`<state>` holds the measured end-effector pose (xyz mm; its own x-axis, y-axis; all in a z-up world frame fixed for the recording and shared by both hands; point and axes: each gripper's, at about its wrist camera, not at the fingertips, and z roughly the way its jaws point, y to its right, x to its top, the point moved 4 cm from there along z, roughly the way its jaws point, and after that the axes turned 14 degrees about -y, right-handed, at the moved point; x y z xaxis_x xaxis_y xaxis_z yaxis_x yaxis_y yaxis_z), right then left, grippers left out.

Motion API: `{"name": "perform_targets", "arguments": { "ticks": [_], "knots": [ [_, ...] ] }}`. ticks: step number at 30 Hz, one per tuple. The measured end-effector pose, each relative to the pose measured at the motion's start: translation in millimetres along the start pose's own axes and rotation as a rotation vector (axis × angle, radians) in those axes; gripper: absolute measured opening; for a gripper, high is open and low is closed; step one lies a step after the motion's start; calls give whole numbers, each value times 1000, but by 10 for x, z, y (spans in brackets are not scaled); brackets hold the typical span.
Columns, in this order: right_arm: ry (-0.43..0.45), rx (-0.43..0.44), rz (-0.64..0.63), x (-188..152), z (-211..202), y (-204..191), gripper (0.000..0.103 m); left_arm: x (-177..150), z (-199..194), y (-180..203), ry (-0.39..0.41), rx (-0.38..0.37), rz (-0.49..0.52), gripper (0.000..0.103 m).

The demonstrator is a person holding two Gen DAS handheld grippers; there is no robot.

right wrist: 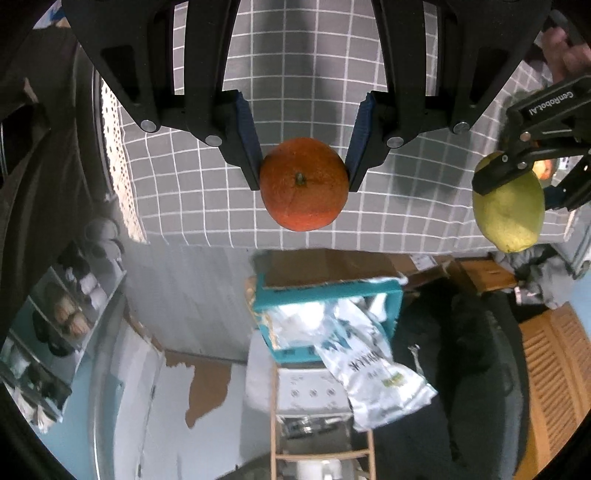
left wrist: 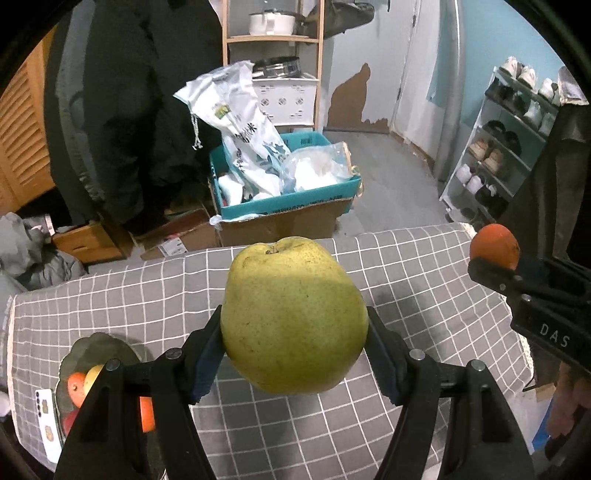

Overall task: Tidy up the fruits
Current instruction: 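Carry the yellow pear with the left tool while the right tool carries the small orange toward the bowl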

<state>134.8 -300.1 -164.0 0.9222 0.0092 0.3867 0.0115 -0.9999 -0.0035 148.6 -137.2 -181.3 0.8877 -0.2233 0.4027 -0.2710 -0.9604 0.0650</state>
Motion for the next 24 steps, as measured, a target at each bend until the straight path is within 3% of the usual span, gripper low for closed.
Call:
{"name": "perform_targets", "arguments": {
  "ticks": [14,24],
  "knots": [
    [85,25,-39,-126,-493,-309,44,-214,-611,-230,95,12,-19,71],
    [98,65,-107,-123,-564,-695,44,-363,-723,-514,102,36,-65,71]
  ]
}}
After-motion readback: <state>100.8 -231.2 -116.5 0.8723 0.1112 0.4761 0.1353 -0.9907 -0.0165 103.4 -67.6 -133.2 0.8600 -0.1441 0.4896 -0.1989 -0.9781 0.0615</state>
